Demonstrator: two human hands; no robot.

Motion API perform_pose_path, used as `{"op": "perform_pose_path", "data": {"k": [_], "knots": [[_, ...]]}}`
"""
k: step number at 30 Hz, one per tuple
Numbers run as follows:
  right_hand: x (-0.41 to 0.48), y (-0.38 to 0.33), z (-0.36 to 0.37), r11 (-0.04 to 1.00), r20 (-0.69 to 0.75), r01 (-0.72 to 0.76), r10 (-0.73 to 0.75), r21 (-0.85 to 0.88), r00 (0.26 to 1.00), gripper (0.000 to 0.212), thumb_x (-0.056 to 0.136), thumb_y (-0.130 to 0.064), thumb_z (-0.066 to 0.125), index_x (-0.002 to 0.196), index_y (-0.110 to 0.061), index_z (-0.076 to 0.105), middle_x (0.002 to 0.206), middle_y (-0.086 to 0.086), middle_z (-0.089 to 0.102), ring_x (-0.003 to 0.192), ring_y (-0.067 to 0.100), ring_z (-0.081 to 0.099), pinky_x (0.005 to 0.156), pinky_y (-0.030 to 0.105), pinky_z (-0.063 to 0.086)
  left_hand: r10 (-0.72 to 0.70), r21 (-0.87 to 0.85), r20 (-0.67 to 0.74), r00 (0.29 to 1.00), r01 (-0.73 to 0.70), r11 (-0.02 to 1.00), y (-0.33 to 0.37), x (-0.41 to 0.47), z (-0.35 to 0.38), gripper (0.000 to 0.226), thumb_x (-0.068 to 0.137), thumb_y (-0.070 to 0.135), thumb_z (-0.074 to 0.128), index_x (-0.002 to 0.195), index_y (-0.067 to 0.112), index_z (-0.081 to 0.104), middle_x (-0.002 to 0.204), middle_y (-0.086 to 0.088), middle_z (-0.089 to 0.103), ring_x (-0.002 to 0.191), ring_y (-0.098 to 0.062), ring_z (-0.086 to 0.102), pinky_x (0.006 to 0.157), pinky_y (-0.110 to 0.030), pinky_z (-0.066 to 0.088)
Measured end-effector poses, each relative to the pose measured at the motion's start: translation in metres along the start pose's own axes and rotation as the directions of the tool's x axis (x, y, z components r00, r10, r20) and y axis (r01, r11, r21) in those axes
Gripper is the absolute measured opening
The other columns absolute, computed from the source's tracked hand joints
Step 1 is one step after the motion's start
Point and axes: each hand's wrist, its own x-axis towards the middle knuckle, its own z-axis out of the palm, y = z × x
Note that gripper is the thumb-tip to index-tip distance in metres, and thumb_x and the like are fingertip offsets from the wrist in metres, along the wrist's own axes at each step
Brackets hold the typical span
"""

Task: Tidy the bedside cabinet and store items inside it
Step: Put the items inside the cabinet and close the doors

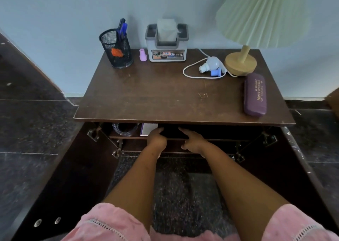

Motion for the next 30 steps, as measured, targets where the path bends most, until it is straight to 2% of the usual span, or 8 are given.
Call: {"op": "perform_pose_path", "data": {"k": [4, 8, 10, 14, 17, 22, 26, 30], "knots": [[-0.034, 0.003, -0.011, 0.99, 0.047, 0.01, -0.004, -0.141, 0.999, 0.05, 0.091, 0.0, 0.055, 0.138, -0.012, 0.045, 0.142, 0.011, 0.045, 0.13, 0.025, 0.045, 0.105, 0.029, 0.039, -0.08, 0.068, 0.061, 0.995, 0.076, 0.995, 0.003, -0.025, -0.019, 0.038, 0.09, -0.009, 0.046, 0.125, 0.002, 0.057, 0.124, -0.02, 0.056, 0.111, -0.036, 0.055, 0.099, -0.039, 0.048], [-0.064, -0.001, -0.012, 0.982, 0.005, 0.018, -0.017, -0.188, 1.0, 0.039, 0.093, -0.004, 0.054, 0.131, -0.009, 0.053, 0.136, 0.012, 0.051, 0.124, 0.024, 0.049, 0.099, 0.023, 0.039, -0.067, 0.036, 0.118, 0.991, 0.063, 0.997, 0.023, -0.06, -0.033, 0.021, 0.092, -0.008, 0.044, 0.085, 0.003, 0.061, 0.083, -0.011, 0.055, 0.073, -0.022, 0.055, 0.07, -0.03, 0.048], [-0.076, -0.012, -0.016, 0.981, -0.063, 0.08, -0.092, -0.176, 0.994, 0.036, 0.092, -0.005, 0.055, 0.128, -0.008, 0.057, 0.131, 0.012, 0.056, 0.119, 0.023, 0.053, 0.095, 0.022, 0.04, -0.079, -0.022, 0.15, 0.986, 0.083, 0.996, 0.031, -0.079, -0.033, 0.023, 0.092, -0.008, 0.044, 0.081, 0.007, 0.058, 0.075, -0.004, 0.049, 0.068, -0.016, 0.052, 0.06, -0.023, 0.043], [-0.101, -0.032, -0.04, 0.971, -0.27, 0.186, -0.221, -0.151, 0.937, 0.03, 0.09, -0.008, 0.056, 0.119, -0.012, 0.064, 0.115, 0.009, 0.066, 0.107, 0.021, 0.06, 0.088, 0.02, 0.042, -0.037, -0.131, 0.212, 0.977, 0.066, 0.989, 0.043, -0.109, -0.024, 0.026, 0.093, -0.004, 0.045, 0.114, 0.003, 0.06, 0.099, -0.009, 0.056, 0.078, -0.017, 0.056, 0.067, -0.022, 0.044], [-0.116, -0.033, -0.064, 0.976, -0.494, 0.192, -0.219, -0.106, 0.841, 0.026, 0.089, -0.012, 0.054, 0.11, -0.018, 0.067, 0.114, 0.004, 0.067, 0.106, 0.02, 0.061, 0.092, 0.026, 0.045, 0.036, -0.168, 0.273, 0.961, 0.011, 0.986, 0.053, -0.127, -0.016, 0.033, 0.095, -0.002, 0.044, 0.127, 0.004, 0.054, 0.13, -0.014, 0.053, 0.102, -0.023, 0.059, 0.085, -0.029, 0.046], [-0.13, -0.005, -0.092, 0.978, -0.766, -0.091, -0.088, -0.188, 0.637, 0.034, 0.091, -0.02, 0.053, 0.124, -0.024, 0.055, 0.134, 0.005, 0.044, 0.124, 0.029, 0.041, 0.096, 0.044, 0.041, 0.152, -0.243, 0.323, 0.934, -0.073, 0.967, 0.07, -0.141, 0.003, 0.045, 0.096, -0.004, 0.041, 0.139, 0.008, 0.042, 0.143, -0.008, 0.046, 0.122, -0.024, 0.054, 0.096, -0.03, 0.044], [-0.121, 0.019, -0.107, 0.978, -0.804, -0.199, 0.065, -0.067, 0.591, 0.047, 0.089, -0.034, 0.055, 0.133, -0.03, 0.041, 0.143, 0.005, 0.03, 0.13, 0.034, 0.029, 0.101, 0.05, 0.033, 0.195, -0.283, 0.349, 0.917, -0.096, 0.954, 0.08, -0.137, 0.019, 0.047, 0.097, -0.001, 0.044, 0.142, 0.012, 0.04, 0.143, -0.005, 0.047, 0.119, -0.02, 0.055, 0.095, -0.028, 0.046], [-0.105, 0.021, -0.113, 0.966, -0.791, -0.254, 0.12, -0.047, 0.6, 0.06, 0.083, -0.053, 0.056, 0.135, -0.036, 0.031, 0.142, 0.008, 0.037, 0.129, 0.037, 0.036, 0.102, 0.054, 0.031, 0.201, -0.33, 0.358, 0.912, -0.078, 0.941, 0.089, -0.127, 0.035, 0.048, 0.097, -0.001, 0.044, 0.143, 0.012, 0.039, 0.143, -0.005, 0.046, 0.118, -0.022, 0.056, 0.092, -0.029, 0.046]]}}
